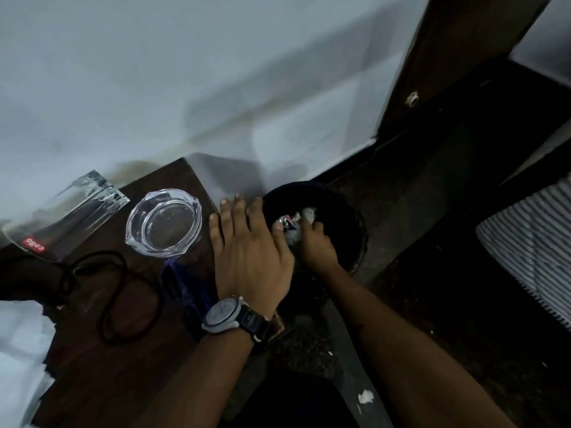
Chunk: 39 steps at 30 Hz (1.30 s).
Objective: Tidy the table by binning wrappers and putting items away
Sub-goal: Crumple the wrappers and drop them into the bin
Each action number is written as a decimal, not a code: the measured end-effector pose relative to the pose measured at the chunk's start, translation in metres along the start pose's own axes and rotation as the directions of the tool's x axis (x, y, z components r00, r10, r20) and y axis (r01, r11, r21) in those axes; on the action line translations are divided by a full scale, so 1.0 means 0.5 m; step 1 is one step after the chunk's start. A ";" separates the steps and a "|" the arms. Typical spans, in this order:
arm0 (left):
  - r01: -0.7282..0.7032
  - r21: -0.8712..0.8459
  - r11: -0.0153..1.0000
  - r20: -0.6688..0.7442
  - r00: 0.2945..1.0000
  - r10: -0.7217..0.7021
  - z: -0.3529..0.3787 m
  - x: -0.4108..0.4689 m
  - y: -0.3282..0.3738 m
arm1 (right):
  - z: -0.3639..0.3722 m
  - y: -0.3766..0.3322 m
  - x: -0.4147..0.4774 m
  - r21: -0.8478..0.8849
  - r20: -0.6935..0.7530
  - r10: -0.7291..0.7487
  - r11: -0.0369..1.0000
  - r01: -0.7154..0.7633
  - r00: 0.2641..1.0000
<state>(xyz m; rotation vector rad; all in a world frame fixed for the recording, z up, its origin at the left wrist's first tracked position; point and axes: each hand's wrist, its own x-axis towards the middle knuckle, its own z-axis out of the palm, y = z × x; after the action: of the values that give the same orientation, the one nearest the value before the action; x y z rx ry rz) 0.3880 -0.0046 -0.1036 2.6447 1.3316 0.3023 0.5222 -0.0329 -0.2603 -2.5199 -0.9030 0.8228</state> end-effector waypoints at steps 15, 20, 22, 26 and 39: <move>0.011 -0.045 0.999 0.024 1.000 -0.010 -0.016 -0.002 0.004 | 0.011 -0.002 0.028 -0.168 0.190 0.137 0.980 -0.105 0.972; 0.015 -0.057 0.998 0.020 1.000 -0.014 -0.017 -0.003 0.005 | 0.000 0.000 0.019 -0.136 0.168 0.100 0.988 -0.078 0.981; 0.020 -0.060 0.998 0.014 1.000 -0.019 -0.017 -0.002 0.006 | 0.006 0.006 0.026 -0.211 0.132 -0.024 0.976 0.052 0.991; 0.025 -0.054 0.998 0.025 0.999 -0.024 -0.017 -0.002 0.006 | 0.013 0.015 0.031 -0.400 0.060 -0.175 0.898 0.184 0.983; 0.011 -0.054 0.998 0.002 1.000 -0.011 -0.009 0.000 0.002 | 0.087 0.043 0.087 -0.338 0.223 -0.050 0.933 0.125 0.974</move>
<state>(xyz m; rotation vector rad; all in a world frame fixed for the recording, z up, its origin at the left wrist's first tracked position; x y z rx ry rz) 0.3877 -0.0050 -0.0991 2.5922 1.3178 0.3305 0.5327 -0.0147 -0.3220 -2.6984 -1.3293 0.9902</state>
